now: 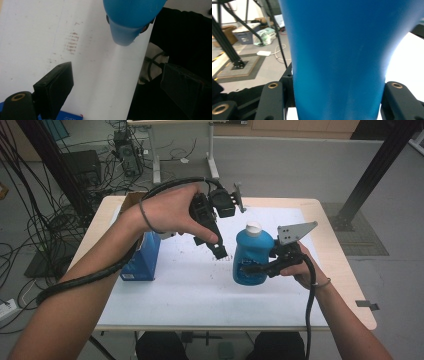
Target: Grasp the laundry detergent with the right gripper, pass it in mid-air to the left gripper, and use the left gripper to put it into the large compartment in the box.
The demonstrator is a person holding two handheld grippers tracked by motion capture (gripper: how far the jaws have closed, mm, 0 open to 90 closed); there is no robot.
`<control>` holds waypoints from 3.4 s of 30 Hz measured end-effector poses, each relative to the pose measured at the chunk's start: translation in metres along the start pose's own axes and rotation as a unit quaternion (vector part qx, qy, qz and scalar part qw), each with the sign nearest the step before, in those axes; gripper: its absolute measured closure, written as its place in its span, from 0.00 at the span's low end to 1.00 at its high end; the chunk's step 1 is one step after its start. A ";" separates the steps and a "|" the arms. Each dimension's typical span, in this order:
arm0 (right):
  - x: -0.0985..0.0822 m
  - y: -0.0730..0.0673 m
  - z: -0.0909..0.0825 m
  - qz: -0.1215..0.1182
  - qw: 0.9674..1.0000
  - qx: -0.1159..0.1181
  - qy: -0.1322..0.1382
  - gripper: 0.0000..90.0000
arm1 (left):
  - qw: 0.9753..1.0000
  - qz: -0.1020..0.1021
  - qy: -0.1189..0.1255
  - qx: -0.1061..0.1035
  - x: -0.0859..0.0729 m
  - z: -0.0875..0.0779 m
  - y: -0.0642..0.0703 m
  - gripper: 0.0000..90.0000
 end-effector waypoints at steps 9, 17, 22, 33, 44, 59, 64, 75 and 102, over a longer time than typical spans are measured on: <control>0.006 -0.007 0.006 -0.009 0.999 0.038 -0.010 0.50 | 0.999 0.020 -0.015 -0.020 0.006 -0.003 0.006 0.13; 0.009 -0.008 0.011 -0.011 0.998 0.053 -0.012 0.50 | 0.999 0.031 -0.024 -0.028 0.012 -0.004 0.008 0.14; 0.011 -0.007 0.013 -0.013 0.998 0.055 -0.010 0.50 | 0.998 0.041 -0.028 -0.032 0.015 -0.002 0.010 0.14; 0.016 -0.009 0.020 -0.019 0.998 0.064 -0.012 0.50 | 0.998 0.053 -0.035 -0.028 0.024 0.003 0.013 0.13; 0.019 -0.009 0.026 -0.023 0.997 0.067 -0.015 0.50 | 0.997 0.061 -0.037 -0.034 0.030 0.007 0.017 0.13; 0.020 -0.010 0.033 -0.025 0.997 0.072 -0.015 0.50 | 0.996 0.069 -0.027 -0.040 0.037 0.016 0.022 0.13; 0.020 -0.010 0.034 -0.024 0.997 0.075 -0.015 0.50 | 0.996 0.073 -0.025 -0.042 0.039 0.016 0.023 0.13; 0.021 -0.011 0.033 -0.025 0.997 0.075 -0.014 0.50 | 0.996 0.074 -0.025 -0.041 0.041 0.017 0.024 0.13; 0.021 -0.010 0.034 -0.027 0.997 0.075 -0.017 0.50 | 0.996 0.073 -0.025 -0.038 0.039 0.015 0.022 0.13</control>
Point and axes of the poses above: each handheld gripper's, and its own axes: z roughly forward along the jaws, x roughly out of its top, y roughly to its right, the point moved 3 cm from there along z, roughly forward along the jaws, and after that the axes turned 11 degrees about y, right-handed, at the moved point
